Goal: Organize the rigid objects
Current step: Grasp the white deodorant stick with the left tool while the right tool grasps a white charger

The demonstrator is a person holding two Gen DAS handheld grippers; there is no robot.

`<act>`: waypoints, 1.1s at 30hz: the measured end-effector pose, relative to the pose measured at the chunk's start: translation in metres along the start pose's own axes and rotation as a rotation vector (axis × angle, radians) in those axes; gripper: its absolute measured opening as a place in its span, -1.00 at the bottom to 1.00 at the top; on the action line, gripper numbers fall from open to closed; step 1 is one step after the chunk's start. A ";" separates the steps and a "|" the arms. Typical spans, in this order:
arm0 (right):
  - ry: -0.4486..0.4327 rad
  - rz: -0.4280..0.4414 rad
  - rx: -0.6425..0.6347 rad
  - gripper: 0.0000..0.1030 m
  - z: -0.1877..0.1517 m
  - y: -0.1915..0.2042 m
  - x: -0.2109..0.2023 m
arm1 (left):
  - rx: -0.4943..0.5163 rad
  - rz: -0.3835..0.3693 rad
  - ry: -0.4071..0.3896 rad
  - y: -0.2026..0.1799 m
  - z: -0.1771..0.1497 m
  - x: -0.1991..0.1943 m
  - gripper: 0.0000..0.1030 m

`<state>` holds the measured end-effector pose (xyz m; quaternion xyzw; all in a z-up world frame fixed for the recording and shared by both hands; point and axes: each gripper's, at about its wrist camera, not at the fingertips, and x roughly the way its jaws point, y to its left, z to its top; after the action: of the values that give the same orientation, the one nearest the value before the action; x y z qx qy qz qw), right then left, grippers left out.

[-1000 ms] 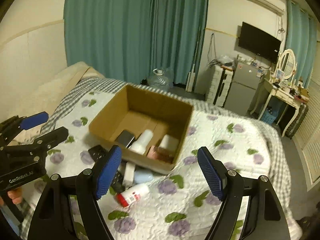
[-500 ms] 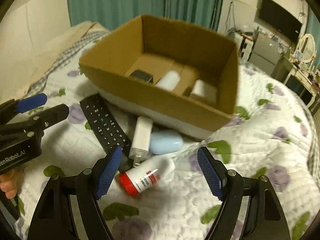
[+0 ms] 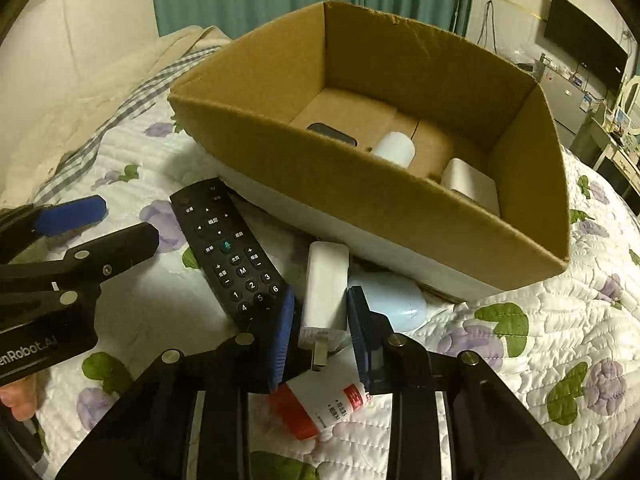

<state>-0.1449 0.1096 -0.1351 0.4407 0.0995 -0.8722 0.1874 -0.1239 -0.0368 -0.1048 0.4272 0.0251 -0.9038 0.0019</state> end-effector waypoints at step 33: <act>-0.053 -0.081 0.276 -0.58 -0.042 -0.097 -0.074 | 0.383 -0.231 0.132 -0.150 -0.033 0.039 -0.01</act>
<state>-0.1148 0.2302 -0.0992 0.4348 -0.0087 -0.8958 0.0920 -0.1272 0.1151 -0.1494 0.4724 -0.0979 -0.8564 -0.1841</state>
